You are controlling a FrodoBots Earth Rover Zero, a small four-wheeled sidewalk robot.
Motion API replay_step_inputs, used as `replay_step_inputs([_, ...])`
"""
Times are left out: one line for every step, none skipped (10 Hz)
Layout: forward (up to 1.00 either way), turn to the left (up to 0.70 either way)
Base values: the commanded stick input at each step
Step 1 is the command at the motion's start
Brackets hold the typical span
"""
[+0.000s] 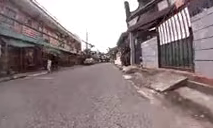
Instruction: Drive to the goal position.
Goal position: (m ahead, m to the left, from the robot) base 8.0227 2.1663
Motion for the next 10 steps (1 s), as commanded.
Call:
replay_step_inputs([0.7, 0.0])
replay_step_inputs([0.7, 0.0])
replay_step_inputs([0.7, 0.0])
replay_step_inputs([0.7, 0.0])
replay_step_inputs([0.7, 0.0])
replay_step_inputs([0.7, 0.0])
replay_step_inputs([0.7, 0.0])
replay_step_inputs([0.7, 0.0])
replay_step_inputs([0.7, 0.0])
replay_step_inputs([0.7, 0.0])
